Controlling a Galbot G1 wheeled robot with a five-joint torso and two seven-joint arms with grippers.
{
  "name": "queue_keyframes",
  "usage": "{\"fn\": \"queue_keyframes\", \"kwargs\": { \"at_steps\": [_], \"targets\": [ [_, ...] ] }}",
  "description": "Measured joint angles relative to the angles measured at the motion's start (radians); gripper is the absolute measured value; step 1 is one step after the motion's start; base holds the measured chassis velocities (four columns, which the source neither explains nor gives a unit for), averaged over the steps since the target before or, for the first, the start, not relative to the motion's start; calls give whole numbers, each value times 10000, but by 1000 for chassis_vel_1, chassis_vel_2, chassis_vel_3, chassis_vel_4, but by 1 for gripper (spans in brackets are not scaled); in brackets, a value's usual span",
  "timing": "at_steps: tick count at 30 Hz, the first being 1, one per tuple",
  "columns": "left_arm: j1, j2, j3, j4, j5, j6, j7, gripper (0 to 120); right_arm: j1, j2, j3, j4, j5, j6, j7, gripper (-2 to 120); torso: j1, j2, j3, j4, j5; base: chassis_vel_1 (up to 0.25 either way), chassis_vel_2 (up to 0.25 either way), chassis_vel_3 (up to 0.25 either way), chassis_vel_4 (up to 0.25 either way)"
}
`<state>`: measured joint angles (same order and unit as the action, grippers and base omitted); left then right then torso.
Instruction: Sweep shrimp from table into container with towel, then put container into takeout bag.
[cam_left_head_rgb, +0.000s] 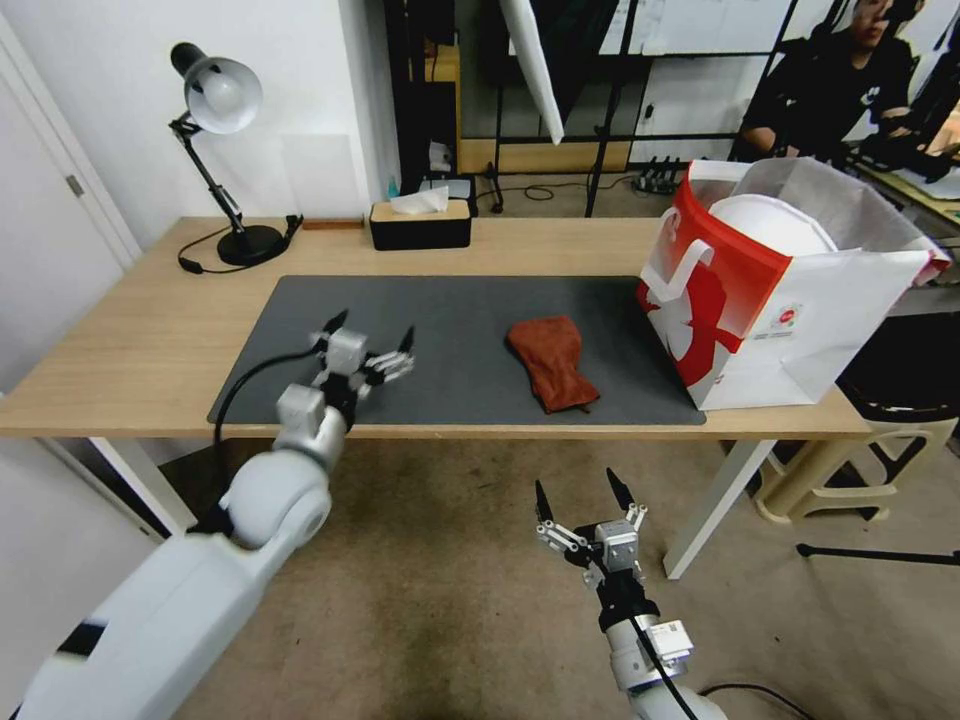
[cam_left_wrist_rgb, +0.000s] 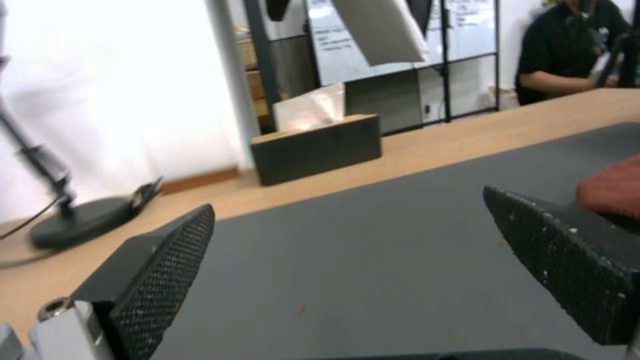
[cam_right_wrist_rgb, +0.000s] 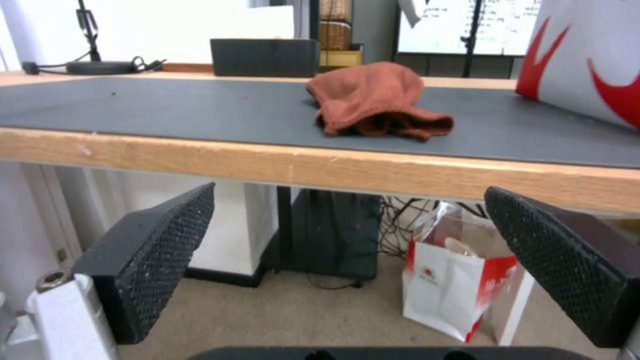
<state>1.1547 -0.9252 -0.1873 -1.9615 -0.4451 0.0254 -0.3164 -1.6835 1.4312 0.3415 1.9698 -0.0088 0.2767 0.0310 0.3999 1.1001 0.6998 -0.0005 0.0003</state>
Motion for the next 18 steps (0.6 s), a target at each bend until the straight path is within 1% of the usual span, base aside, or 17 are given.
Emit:
{"fn": "queue_keyframes", "kwargs": {
  "at_steps": [1, 2, 3, 4, 5, 6, 7, 9, 12, 13, 15, 17, 18],
  "targets": [
    [464, -101, -233, -72, 165, -129, 14, 100, -33, -26, 22, 55, 18, -11, -3, 100, 0, 0, 1, 8, -5, 0, 0, 0, 0],
    [464, -101, -233, -72, 165, -129, 14, 100, -33, -26, 22, 55, 18, -11, -3, 100, 0, 0, 1, 8, -5, 0, 0, 0, 0],
    [804, -186, -421, -128, 324, -253, 29, 100, -54, -46, 39, 90, 28, -16, -7, 100, -1, 0, 0, 9, -8, 0, 0, 0, 0],
    [804, -186, -421, -128, 324, -253, 29, 100, -54, -46, 39, 90, 28, -16, -7, 100, -1, 0, 0, 9, -8, 0, 0, 0, 0],
    [1663, -471, -923, -278, 693, -686, 59, 100, -109, -89, 58, 147, 42, -19, -18, 100, -1, 0, 0, 5, -2, 0, 0, 0, 0],
    [1663, -471, -923, -278, 693, -686, 59, 100, -109, -89, 58, 147, 42, -19, -18, 100, -1, 0, 0, 5, -2, 0, 0, 0, 0],
    [2033, -608, -1115, -329, 871, -899, 101, 100, -136, -105, 69, 170, 43, -20, -18, 100, 0, -1, 1, 5, -4, 0, 0, 0, 0],
    [2115, -645, -1167, -344, 912, -958, 119, 100, -141, -108, 70, 177, 43, -20, -19, 100, 0, 0, 1, 6, -4, 0, 0, 0, 0],
    [2422, -779, -1345, -422, 1017, -1158, 133, 100, -154, -116, 71, 203, 42, -22, -18, 100, 0, -1, 1, 4, -1, 0, 0, 0, 0],
    [2422, -779, -1345, -422, 1017, -1158, 133, 100, -154, -116, 71, 203, 42, -22, -18, 100, 0, -1, 1, 4, -1, 0, 0, 0, 0],
    [2719, -934, -1492, -526, 1080, -1286, 125, 100, -167, -117, 79, 239, 39, -24, -12, 100, 0, -1, 1, 2, -2, 0, 0, 0, 0],
    [2814, -984, -1526, -557, 1110, -1323, 115, 100, -169, -116, 82, 248, 36, -24, -10, 100, 0, -1, 1, 2, -3, 0, 0, 0, 0],
    [3253, -1218, -1664, -667, 1286, -1520, 60, 100, -173, -103, 105, 274, 25, -24, -4, 100, -1, -1, 1, 3, -2, 0, 0, 0, 0]
  ]
}}
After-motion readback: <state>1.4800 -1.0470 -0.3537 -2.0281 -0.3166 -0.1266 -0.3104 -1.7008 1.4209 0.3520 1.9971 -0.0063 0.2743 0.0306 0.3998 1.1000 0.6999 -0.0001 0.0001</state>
